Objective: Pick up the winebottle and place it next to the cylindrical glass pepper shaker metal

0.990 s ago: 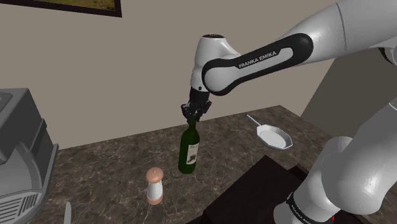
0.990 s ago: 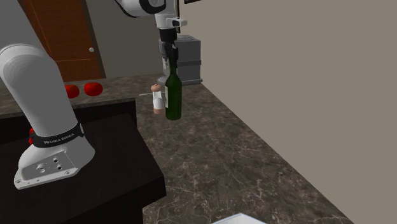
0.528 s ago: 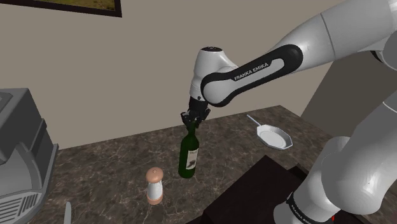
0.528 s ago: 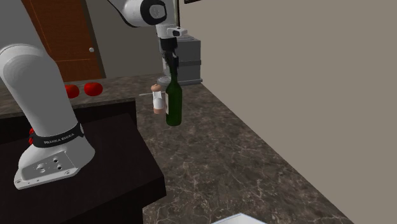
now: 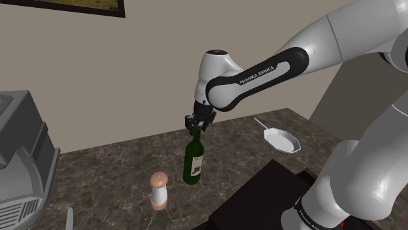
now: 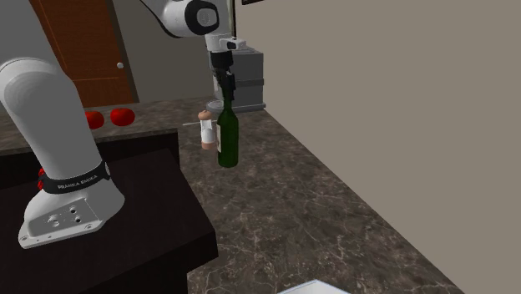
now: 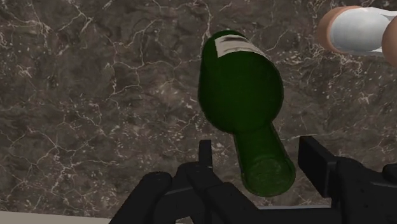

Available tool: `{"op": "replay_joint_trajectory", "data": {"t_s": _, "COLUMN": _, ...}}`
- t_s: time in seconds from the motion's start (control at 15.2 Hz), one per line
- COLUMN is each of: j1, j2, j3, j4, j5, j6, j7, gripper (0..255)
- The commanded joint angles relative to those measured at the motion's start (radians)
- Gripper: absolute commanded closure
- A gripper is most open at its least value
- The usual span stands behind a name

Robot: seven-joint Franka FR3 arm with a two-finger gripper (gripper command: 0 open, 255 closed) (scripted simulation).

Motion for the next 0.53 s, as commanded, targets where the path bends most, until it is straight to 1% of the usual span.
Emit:
{"op": "replay_joint_trajectory", "data": {"t_s": 0.0, "j1": 0.000, "j2": 0.000, "j3": 0.000, "j4": 0.000, "j5": 0.000, "j6": 0.000, "j7": 0.000, "gripper": 0}}
{"op": "replay_joint_trajectory", "data": {"t_s": 0.26, "j1": 0.000, "j2": 0.000, "j3": 0.000, "j4": 0.000, "j5": 0.000, "j6": 0.000, "j7": 0.000, "gripper": 0}}
{"op": "replay_joint_trajectory", "data": {"t_s": 0.46, "j1": 0.002, "j2": -0.068, "j3": 0.000, "j4": 0.036, "j5": 0.011, "j6": -0.103, "j7": -0.008, "gripper": 0}}
